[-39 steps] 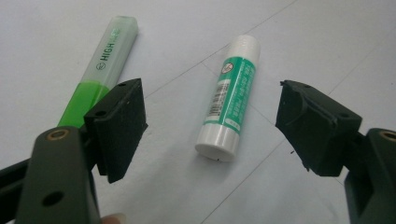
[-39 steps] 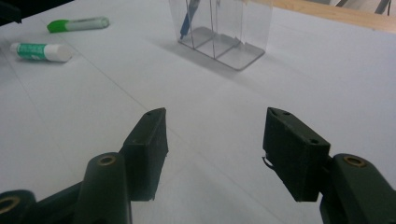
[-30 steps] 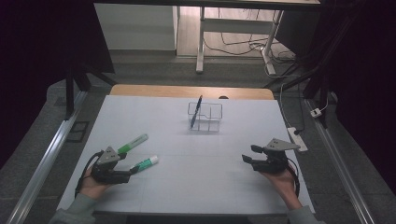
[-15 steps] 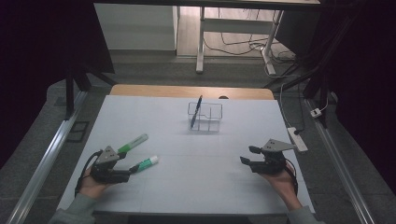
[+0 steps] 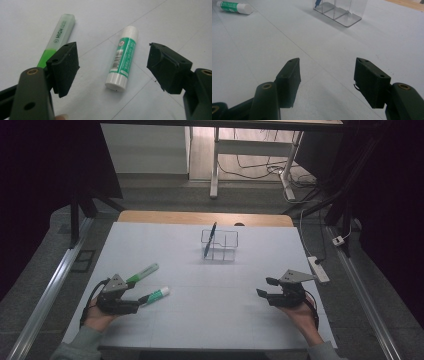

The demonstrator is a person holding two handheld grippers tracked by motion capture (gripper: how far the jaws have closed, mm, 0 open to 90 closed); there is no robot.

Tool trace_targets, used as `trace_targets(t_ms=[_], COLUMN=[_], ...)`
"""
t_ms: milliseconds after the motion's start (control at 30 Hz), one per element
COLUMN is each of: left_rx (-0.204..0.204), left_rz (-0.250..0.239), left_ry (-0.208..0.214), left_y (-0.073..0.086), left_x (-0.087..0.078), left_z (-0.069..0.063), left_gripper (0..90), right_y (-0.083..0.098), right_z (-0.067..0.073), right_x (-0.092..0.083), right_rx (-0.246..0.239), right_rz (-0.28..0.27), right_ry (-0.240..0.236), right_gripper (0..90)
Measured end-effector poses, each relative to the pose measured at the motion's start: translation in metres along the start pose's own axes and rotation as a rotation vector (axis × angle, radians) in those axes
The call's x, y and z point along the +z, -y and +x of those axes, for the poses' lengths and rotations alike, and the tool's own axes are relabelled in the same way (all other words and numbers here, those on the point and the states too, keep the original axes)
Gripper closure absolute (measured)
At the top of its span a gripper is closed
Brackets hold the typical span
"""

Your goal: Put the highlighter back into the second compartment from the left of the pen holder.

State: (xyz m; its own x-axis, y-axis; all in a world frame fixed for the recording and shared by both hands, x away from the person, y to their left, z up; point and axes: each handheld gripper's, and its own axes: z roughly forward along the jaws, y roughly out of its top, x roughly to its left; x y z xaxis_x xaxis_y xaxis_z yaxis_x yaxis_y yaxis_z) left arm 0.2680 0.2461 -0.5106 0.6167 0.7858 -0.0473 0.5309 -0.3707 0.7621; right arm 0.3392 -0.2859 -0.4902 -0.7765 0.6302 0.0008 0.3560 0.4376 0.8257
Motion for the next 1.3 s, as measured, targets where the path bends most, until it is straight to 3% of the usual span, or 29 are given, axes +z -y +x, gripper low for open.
trace_targets(t_ms=[467,733,1067,1300], left_rx=[0.005,-0.007,0.019,0.030], left_rz=[0.037,0.103,0.172,0.231], left_ry=[-0.012,-0.047,-0.091,-0.094], left_y=[-0.017,-0.032,-0.044,-0.050], left_x=[-0.003,0.005,0.014,0.024], left_z=[0.010,0.030,0.043,0.053], left_gripper=[25.4,26.2,27.8,27.0], right_y=[-0.001,-0.001,-0.001,0.001], right_z=[0.001,-0.001,-0.002,-0.001], right_x=[0.003,0.001,0.004,0.005], right_rx=[-0.008,0.010,0.013,0.009], right_rz=[0.007,-0.006,0.006,0.020], right_ry=[-0.007,0.007,0.006,0.002], right_gripper=[37.3,37.4,37.4,37.1])
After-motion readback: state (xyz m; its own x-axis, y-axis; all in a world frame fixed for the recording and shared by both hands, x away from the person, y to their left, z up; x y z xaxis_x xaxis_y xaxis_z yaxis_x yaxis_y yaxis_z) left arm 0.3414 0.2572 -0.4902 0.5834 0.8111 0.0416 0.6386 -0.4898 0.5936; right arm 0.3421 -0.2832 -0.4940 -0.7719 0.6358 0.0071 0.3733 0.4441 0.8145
